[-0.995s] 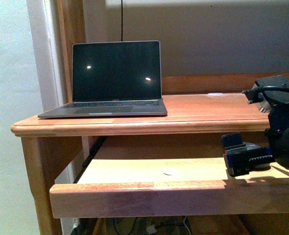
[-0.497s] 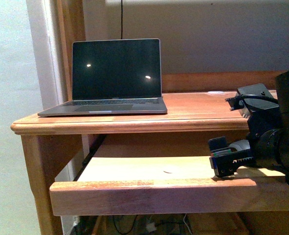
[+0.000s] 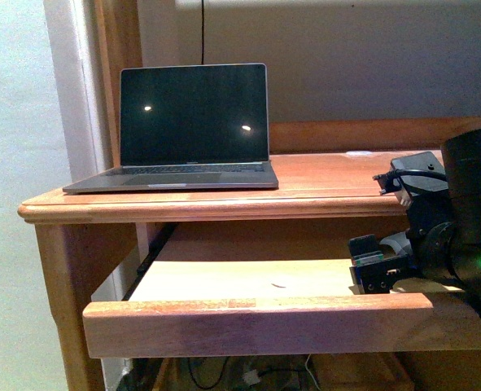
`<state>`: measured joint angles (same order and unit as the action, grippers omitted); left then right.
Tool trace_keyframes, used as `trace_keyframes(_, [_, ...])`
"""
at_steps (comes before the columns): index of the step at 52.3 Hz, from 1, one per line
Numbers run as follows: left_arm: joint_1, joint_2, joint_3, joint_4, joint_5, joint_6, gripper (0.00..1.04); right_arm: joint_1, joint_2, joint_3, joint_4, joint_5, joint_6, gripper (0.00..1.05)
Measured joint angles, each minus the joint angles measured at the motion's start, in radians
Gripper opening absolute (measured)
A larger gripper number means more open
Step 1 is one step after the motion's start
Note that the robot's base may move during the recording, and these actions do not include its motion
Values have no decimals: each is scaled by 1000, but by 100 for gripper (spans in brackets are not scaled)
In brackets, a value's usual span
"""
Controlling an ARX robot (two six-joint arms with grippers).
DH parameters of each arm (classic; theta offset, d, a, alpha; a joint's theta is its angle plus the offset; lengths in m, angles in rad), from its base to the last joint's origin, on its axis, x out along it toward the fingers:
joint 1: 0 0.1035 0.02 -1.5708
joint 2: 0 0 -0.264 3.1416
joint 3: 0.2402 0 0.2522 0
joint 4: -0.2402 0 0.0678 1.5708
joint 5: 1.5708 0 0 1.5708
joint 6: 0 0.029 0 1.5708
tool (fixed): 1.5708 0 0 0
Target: Place mouse
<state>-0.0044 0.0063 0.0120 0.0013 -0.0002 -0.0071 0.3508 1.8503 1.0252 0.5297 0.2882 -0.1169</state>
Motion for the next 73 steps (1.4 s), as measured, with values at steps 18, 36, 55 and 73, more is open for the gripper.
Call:
trace_keyframes(18, [0, 0, 0, 0, 0, 0, 25, -4, 10, 15, -23, -19, 15, 64])
trace_keyframes(36, [0, 0, 0, 0, 0, 0, 92, -61, -97, -51, -101, -103, 27, 57])
trace_keyframes(55, [0, 0, 0, 0, 0, 2, 97, -153, -365, -110, -314, -201, 12, 57])
trace_keyframes(73, [0, 0, 0, 0, 0, 2, 97, -98, -435, 12, -375, -152, 46, 57])
